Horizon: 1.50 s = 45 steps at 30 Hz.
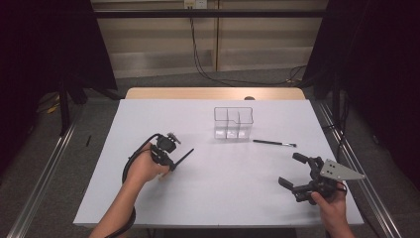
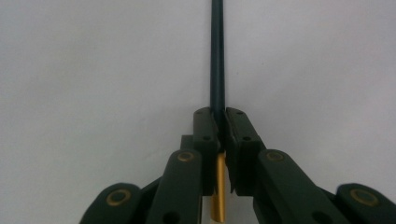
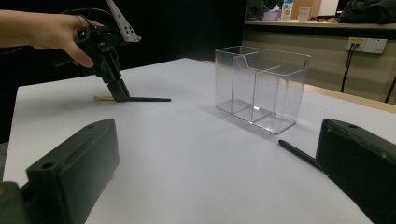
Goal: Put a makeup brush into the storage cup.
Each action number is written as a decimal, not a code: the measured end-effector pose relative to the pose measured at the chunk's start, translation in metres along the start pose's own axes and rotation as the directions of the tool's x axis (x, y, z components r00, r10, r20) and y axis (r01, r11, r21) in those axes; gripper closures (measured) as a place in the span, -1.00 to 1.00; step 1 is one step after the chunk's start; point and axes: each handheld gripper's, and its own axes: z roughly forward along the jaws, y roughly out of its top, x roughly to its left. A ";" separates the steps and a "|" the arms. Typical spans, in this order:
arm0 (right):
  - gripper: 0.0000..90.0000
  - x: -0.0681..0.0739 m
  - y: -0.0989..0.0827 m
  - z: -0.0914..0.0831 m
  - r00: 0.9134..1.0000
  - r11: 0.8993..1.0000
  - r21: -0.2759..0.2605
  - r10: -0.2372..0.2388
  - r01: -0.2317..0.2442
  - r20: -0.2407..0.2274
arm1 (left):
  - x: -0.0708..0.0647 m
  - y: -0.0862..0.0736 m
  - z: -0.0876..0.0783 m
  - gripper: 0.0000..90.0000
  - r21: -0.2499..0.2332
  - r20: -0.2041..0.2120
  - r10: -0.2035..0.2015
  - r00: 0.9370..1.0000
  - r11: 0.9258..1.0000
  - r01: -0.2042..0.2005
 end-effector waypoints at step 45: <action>-1.00 -0.002 0.000 0.000 1.000 1.000 0.014 0.002 -0.002 0.005 | -0.052 0.027 -0.026 0.86 -0.137 0.204 0.145 0.968 0.983 -0.119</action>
